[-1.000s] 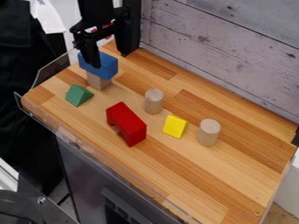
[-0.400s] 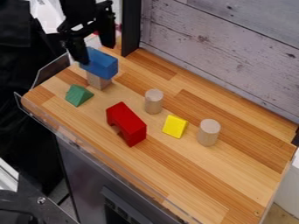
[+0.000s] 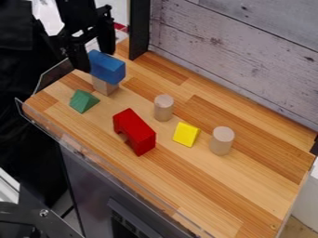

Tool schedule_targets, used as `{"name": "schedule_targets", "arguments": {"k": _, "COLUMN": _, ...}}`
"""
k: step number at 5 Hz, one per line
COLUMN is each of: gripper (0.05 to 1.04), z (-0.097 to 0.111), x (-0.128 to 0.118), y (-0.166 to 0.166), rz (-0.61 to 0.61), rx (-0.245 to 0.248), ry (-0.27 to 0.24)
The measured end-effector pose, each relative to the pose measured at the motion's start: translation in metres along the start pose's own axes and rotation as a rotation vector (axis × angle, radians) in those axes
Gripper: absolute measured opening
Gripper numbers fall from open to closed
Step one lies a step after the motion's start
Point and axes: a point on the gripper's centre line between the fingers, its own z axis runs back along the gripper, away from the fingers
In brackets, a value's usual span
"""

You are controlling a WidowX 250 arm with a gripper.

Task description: Put the blue rectangle on top of the cylinder in the middle of the table.

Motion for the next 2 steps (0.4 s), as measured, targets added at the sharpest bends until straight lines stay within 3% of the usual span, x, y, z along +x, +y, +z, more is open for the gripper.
{"name": "schedule_targets", "arguments": {"k": 2, "gripper": 0.998, "z": -0.0101, "x": -0.0034, "y": -0.0057, "rz": -0.006, "rx": 0.006, "ry": -0.009}}
